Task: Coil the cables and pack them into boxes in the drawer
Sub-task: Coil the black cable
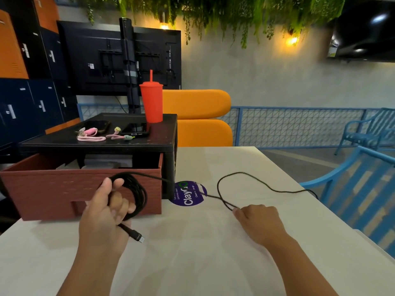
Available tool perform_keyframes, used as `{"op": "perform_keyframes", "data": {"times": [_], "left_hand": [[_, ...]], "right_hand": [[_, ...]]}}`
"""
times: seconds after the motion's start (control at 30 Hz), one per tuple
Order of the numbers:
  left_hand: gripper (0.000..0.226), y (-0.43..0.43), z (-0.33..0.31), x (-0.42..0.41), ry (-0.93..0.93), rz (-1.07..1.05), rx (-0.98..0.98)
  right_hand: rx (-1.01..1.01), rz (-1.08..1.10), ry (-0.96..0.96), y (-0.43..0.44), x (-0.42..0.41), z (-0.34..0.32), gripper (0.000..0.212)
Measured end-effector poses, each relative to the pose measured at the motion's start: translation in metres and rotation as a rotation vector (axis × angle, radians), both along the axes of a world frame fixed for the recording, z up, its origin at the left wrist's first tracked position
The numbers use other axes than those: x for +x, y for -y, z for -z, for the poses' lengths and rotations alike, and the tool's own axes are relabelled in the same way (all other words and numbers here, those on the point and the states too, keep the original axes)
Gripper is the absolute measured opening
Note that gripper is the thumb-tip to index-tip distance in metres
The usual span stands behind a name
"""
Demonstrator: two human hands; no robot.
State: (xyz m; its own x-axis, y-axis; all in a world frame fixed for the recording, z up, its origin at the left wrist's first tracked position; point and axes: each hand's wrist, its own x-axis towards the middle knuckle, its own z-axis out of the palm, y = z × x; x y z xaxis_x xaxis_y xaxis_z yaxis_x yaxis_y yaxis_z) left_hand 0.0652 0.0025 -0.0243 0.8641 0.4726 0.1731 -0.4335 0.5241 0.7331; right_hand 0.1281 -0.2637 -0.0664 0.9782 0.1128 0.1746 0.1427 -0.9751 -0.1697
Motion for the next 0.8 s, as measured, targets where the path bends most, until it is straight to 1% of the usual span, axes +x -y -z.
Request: {"op": "perform_keyframes", "data": {"times": [0.07, 0.1, 0.17, 0.23, 0.33, 0.4, 0.5, 0.53, 0.57, 0.63, 0.67, 0.7, 0.77, 0.8], "left_hand": [[0.033, 0.0, 0.0, 0.0, 0.001, -0.008, 0.0], [0.033, -0.001, 0.0, 0.001, 0.001, -0.009, -0.006], [0.033, -0.004, 0.001, 0.002, -0.011, -0.01, -0.019], [0.033, -0.007, 0.002, 0.002, -0.023, -0.019, -0.036], [0.033, -0.013, 0.001, 0.001, -0.018, -0.033, -0.084], [0.034, -0.014, 0.0, 0.0, -0.014, -0.026, -0.094], [0.042, -0.007, 0.001, 0.002, -0.011, -0.004, -0.062], [0.044, -0.004, 0.002, 0.003, -0.012, 0.004, -0.042], [0.044, 0.0, 0.001, 0.003, -0.013, 0.01, -0.018], [0.039, 0.005, 0.002, 0.003, -0.017, 0.013, 0.026], [0.037, 0.006, 0.002, 0.002, -0.019, 0.015, 0.036], [0.037, 0.007, 0.003, 0.002, -0.022, 0.015, 0.037], [0.035, 0.008, 0.003, 0.002, -0.034, 0.014, 0.041], [0.033, 0.008, 0.003, 0.002, -0.039, 0.014, 0.042]], "right_hand": [[-0.024, 0.083, 0.042, 0.003, 0.003, 0.003, 0.059], [0.042, 0.138, 0.049, 0.005, 0.006, 0.004, 0.058], [0.225, 0.232, 0.047, 0.008, 0.008, 0.004, 0.048], [0.227, 0.277, 0.014, 0.016, 0.011, 0.006, 0.041], [0.313, 0.357, -0.108, 0.03, 0.015, 0.014, 0.048], [0.346, 0.36, -0.12, 0.032, 0.016, 0.016, 0.049], [0.426, 0.268, -0.101, 0.018, 0.014, 0.011, 0.035], [0.417, 0.236, -0.14, 0.009, 0.01, 0.008, 0.039], [0.383, 0.186, -0.189, 0.001, 0.008, 0.008, 0.049], [0.193, 0.056, -0.269, -0.011, 0.002, 0.01, 0.077], [0.113, 0.015, -0.287, -0.016, -0.001, 0.011, 0.076], [0.091, -0.034, -0.3, -0.02, -0.003, 0.011, 0.07], [0.083, -0.117, -0.329, -0.025, -0.008, 0.009, 0.072], [0.078, -0.146, -0.332, -0.028, -0.009, 0.009, 0.068]]}}
